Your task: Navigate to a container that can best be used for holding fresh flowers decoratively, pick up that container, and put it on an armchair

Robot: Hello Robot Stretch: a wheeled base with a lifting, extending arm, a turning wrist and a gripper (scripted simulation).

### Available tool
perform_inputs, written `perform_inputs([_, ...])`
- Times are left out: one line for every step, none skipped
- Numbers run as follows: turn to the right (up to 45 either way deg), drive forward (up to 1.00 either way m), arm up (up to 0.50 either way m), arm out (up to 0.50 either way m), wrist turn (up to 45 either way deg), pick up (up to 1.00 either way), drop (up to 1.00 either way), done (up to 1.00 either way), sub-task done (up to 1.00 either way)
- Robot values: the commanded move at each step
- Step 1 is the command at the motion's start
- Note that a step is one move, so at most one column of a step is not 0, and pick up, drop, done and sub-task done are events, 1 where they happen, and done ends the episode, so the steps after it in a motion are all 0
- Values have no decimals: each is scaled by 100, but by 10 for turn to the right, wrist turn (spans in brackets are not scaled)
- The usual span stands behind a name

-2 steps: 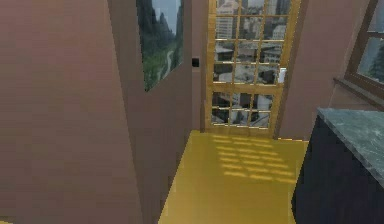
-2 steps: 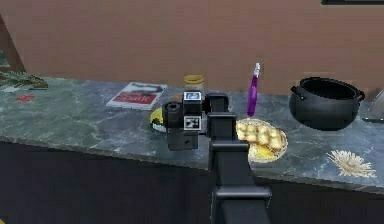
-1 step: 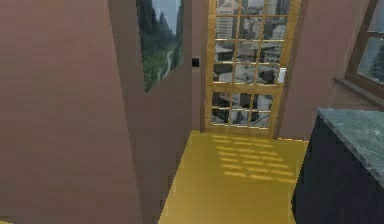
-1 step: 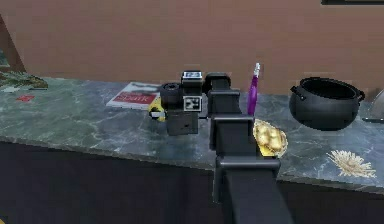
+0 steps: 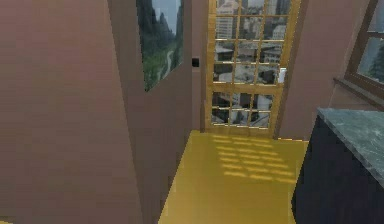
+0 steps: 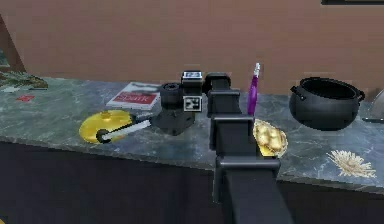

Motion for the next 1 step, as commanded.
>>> perform_inputs([0,0,0,0,-450,0,0,0,0])
